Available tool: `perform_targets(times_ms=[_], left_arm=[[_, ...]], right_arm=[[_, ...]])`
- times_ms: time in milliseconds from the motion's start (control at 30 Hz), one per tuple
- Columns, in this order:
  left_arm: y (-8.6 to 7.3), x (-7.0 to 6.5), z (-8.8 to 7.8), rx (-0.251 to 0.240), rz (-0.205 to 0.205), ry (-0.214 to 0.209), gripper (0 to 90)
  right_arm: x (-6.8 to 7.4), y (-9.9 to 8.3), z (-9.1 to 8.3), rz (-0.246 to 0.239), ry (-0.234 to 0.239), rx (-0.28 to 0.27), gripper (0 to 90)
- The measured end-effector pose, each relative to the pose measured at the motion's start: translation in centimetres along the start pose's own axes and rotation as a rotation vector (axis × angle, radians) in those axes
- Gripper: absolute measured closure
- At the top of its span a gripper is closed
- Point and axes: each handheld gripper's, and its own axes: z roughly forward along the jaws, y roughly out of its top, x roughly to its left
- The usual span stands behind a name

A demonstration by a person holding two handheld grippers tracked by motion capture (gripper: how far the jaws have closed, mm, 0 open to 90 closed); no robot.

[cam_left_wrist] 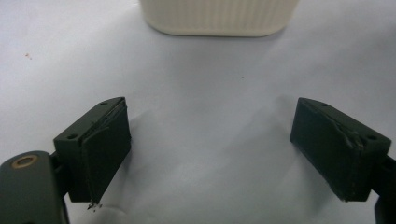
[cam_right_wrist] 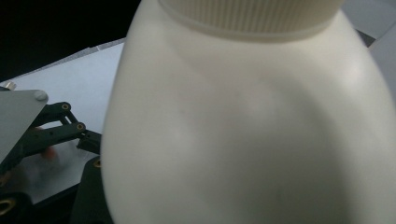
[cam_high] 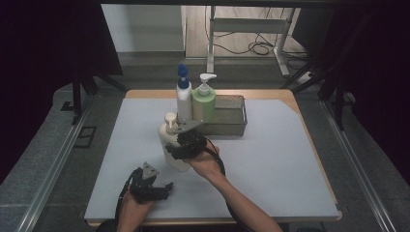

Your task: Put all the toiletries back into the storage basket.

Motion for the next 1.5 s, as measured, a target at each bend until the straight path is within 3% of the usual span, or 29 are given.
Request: perform_targets(times_ms=[400, 667, 1500], left_arm=[[0.0, 0.0, 0.0, 0.0, -0.001, -0.001, 11.9], [0.0, 0.0, 0.0, 0.0, -0.001, 0.001, 11.9], [0.0, 0.0, 0.0, -0.001, -0.001, 0.001, 11.9]], right_arm=[[-0.3, 0.0, -1.9, -0.026, -0.004, 0.013, 39.0], [-0.8, 0.3, -4.0, -0.014, -0.002, -0.003, 39.1], [-4.6, -0.5, -9.7, 0.032, -0.07, -0.037, 39.3]])
